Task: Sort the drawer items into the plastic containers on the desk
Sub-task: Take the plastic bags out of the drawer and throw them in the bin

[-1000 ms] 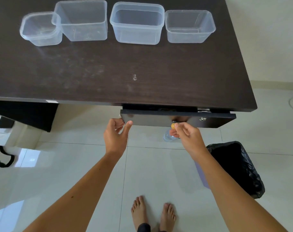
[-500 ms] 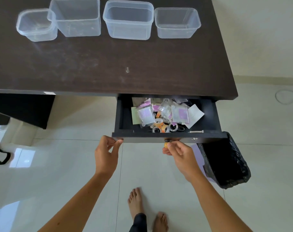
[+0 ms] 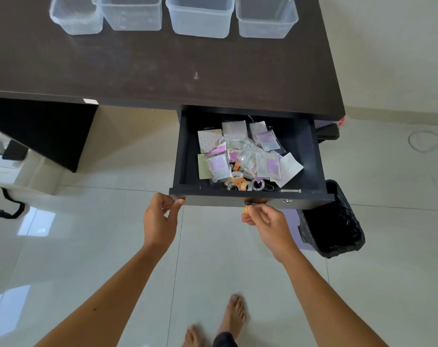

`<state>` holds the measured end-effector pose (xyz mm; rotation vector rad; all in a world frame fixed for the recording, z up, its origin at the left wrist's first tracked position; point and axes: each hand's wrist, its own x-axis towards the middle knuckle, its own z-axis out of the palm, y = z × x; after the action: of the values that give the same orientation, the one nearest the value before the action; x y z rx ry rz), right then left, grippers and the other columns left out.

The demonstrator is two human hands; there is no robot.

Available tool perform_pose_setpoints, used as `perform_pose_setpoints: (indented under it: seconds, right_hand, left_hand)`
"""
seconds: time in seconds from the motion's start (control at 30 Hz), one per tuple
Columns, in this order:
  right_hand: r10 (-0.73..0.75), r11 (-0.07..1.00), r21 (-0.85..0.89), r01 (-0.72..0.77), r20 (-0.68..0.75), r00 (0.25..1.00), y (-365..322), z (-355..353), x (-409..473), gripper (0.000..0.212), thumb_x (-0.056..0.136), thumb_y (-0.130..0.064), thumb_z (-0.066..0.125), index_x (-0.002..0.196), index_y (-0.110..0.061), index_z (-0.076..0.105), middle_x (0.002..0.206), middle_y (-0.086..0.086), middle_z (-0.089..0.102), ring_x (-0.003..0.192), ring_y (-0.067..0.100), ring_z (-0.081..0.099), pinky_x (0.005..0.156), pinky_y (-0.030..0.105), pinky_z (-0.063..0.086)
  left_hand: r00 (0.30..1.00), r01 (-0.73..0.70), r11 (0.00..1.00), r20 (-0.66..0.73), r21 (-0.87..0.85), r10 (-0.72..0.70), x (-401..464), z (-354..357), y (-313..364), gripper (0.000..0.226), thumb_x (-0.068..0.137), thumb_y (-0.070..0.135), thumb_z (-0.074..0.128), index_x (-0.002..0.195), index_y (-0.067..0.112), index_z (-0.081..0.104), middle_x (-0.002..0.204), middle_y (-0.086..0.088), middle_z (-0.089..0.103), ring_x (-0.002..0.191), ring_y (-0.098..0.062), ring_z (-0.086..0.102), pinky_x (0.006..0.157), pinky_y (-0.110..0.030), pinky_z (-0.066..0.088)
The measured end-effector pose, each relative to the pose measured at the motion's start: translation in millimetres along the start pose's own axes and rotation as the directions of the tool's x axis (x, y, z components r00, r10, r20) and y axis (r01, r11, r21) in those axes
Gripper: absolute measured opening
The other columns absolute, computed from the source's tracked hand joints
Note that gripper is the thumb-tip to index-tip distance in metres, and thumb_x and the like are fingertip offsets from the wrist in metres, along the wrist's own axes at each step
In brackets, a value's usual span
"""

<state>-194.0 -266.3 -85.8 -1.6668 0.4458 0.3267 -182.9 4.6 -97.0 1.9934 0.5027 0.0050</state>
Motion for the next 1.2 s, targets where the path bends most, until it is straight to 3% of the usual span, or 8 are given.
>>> perform_pose_setpoints:
  seconds: [0.43, 0.67, 0.83, 0.9, 1.03, 1.2]
  right_hand:
    - [-0.031, 1.000, -0.007, 0.031, -0.025, 0.999, 20.2, 2.1, -9.4, 0.019, 0.106, -0.022, 0.063, 0.102, -0.008, 0.075, 0.095, 0.005, 0.082, 0.093, 0.017, 0.080, 0.091, 0.028, 0.061]
    - [-0.012, 1.000, -0.014, 0.011, -0.048, 0.999, 18.7, 2.4, -11.6, 0.018, 0.104, -0.027, 0.066, 0.102, -0.013, 0.078, 0.098, -0.001, 0.083, 0.093, 0.015, 0.080, 0.094, 0.033, 0.061]
    - [-0.027, 0.993, -0.116, 0.016, -0.088, 0.996, 8.5, -7.6, -30.5, 0.016, 0.094, -0.039, 0.077, 0.104, -0.026, 0.078, 0.094, -0.011, 0.082, 0.095, 0.005, 0.078, 0.088, 0.021, 0.057]
    - [-0.062, 0.984, -0.172, 0.039, -0.127, 0.990, 2.9, -17.4, -38.0, 0.014, 0.092, -0.037, 0.080, 0.105, -0.030, 0.078, 0.097, -0.013, 0.080, 0.096, 0.002, 0.076, 0.086, 0.018, 0.056]
    - [-0.145, 0.974, -0.194, 0.115, -0.146, 0.979, -26.8, -33.7, -44.8, 0.012, 0.089, -0.032, 0.084, 0.099, -0.028, 0.079, 0.094, -0.017, 0.079, 0.091, 0.005, 0.075, 0.086, 0.021, 0.058]
    - [-0.252, 0.954, -0.194, 0.229, -0.108, 0.962, -82.4, -41.0, -29.6, 0.016, 0.088, -0.028, 0.085, 0.103, -0.025, 0.079, 0.093, -0.017, 0.079, 0.091, 0.005, 0.074, 0.084, 0.016, 0.057]
  left_hand:
    - [0.997, 0.029, 0.995, -0.063, -0.098, -0.035, -20.9, 12.1, -15.1, 0.020, 0.099, 0.026, 0.071, 0.100, 0.010, 0.059, 0.104, -0.004, 0.072, 0.097, -0.010, 0.067, 0.082, -0.019, 0.054]
    - [0.999, 0.046, 0.997, 0.015, -0.068, -0.045, -21.9, 1.8, -11.8, 0.019, 0.102, 0.031, 0.066, 0.110, 0.015, 0.061, 0.112, -0.003, 0.073, 0.105, -0.021, 0.067, 0.084, -0.020, 0.051]
    - [0.997, -0.011, 1.000, 0.081, -0.006, 0.011, -17.3, -21.7, 4.0, 0.032, 0.098, 0.041, 0.062, 0.121, 0.019, 0.062, 0.113, 0.000, 0.071, 0.108, -0.023, 0.068, 0.091, -0.031, 0.054]
    - [0.994, -0.030, 0.999, 0.105, 0.024, 0.027, -16.0, -29.8, 11.7, 0.038, 0.093, 0.048, 0.062, 0.122, 0.022, 0.062, 0.115, 0.002, 0.071, 0.108, -0.022, 0.068, 0.091, -0.035, 0.056]
    - [0.996, -0.036, 0.999, 0.088, 0.017, 0.034, -11.5, -42.6, 32.8, 0.049, 0.087, 0.055, 0.065, 0.124, 0.024, 0.061, 0.120, 0.005, 0.069, 0.111, -0.021, 0.067, 0.082, -0.028, 0.053]
    - [0.995, -0.072, 0.997, 0.072, 0.023, 0.070, 7.9, -43.2, 76.8, 0.054, 0.086, 0.057, 0.065, 0.128, 0.022, 0.060, 0.127, 0.002, 0.066, 0.114, -0.022, 0.065, 0.085, -0.031, 0.054]
